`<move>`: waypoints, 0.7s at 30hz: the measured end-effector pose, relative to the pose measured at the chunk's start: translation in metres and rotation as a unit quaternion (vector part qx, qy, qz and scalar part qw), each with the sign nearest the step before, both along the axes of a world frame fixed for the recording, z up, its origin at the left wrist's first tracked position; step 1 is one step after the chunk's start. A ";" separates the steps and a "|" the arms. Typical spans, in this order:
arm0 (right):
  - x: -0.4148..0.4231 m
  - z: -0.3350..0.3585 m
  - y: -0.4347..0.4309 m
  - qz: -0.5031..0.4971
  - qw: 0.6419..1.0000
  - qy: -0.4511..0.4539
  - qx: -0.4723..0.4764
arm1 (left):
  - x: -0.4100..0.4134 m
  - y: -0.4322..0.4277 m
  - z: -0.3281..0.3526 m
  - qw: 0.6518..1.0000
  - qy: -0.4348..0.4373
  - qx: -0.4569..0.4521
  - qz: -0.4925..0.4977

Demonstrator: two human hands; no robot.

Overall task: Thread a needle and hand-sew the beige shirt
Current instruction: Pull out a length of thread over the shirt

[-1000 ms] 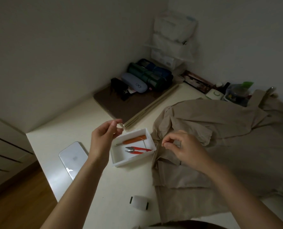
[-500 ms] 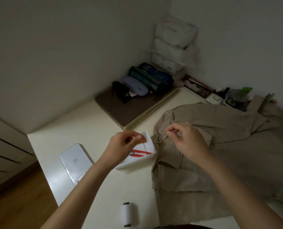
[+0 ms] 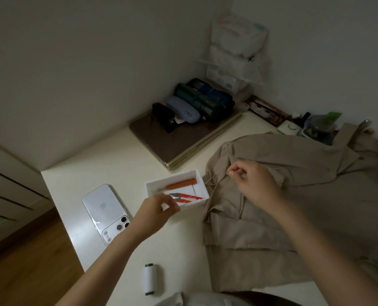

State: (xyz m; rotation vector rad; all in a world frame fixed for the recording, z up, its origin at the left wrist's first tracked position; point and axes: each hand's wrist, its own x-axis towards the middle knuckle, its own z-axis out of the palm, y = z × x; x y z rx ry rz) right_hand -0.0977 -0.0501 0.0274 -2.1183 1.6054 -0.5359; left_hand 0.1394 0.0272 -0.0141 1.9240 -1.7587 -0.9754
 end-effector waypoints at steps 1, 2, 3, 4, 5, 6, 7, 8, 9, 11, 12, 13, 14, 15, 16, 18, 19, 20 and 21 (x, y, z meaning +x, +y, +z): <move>0.004 -0.004 0.003 0.003 1.000 -0.001 0.010 | 0.006 0.006 -0.005 0.999 -0.025 0.032 -0.009; 0.008 -0.008 0.007 0.009 1.000 -0.006 0.018 | 0.011 0.013 -0.009 0.997 -0.048 0.063 -0.019; 0.013 -0.011 0.011 0.016 1.000 -0.011 0.025 | 0.015 0.020 -0.014 0.993 -0.066 0.095 -0.027; 0.018 -0.014 0.015 0.025 0.999 -0.012 0.031 | 0.018 0.027 -0.019 0.988 -0.077 0.125 -0.037; 0.023 -0.017 0.019 0.038 0.999 -0.012 0.036 | 0.020 0.033 -0.023 0.982 -0.096 0.151 -0.052; 0.027 -0.019 0.024 0.050 0.998 -0.011 0.044 | 0.020 0.040 -0.024 0.975 -0.126 0.171 -0.071; 0.032 -0.021 0.028 0.061 0.997 -0.011 0.048 | 0.018 0.046 -0.025 0.967 -0.152 0.185 -0.091; 0.036 -0.022 0.033 0.070 0.996 -0.012 0.052 | 0.017 0.053 -0.027 0.961 -0.169 0.193 -0.100; 0.039 -0.024 0.038 0.079 0.995 -0.014 0.056 | 0.016 0.061 -0.030 0.958 -0.173 0.203 -0.101; 0.045 -0.028 0.046 0.094 0.993 -0.021 0.061 | 0.013 0.074 -0.034 0.957 -0.182 0.209 -0.086; 0.047 -0.030 0.051 0.098 0.993 -0.024 0.063 | 0.012 0.082 -0.036 0.957 -0.189 0.206 -0.074; 0.049 -0.032 0.054 0.100 0.993 -0.025 0.065 | 0.010 0.089 -0.040 0.960 -0.186 0.203 -0.052; 0.050 -0.034 0.058 0.102 0.992 -0.026 0.066 | 0.008 0.094 -0.043 0.963 -0.181 0.199 -0.031; 0.051 -0.037 0.061 0.103 0.992 -0.028 0.066 | 0.007 0.101 -0.048 0.968 -0.173 0.184 -0.014; 0.052 -0.039 0.065 0.103 0.992 -0.029 0.066 | 0.005 0.107 -0.053 0.974 -0.161 0.162 0.001; 0.052 -0.043 0.070 0.102 0.992 -0.029 0.065 | -0.001 0.117 -0.060 0.984 -0.137 0.111 0.013; 0.052 -0.045 0.072 0.103 0.992 -0.031 0.067 | -0.005 0.120 -0.063 0.988 -0.125 0.090 0.015; 0.051 -0.047 0.073 0.105 0.992 -0.033 0.069 | -0.009 0.123 -0.065 0.989 -0.124 0.074 0.013; 0.050 -0.047 0.075 0.107 0.991 -0.034 0.072 | -0.013 0.124 -0.067 0.990 -0.128 0.058 0.011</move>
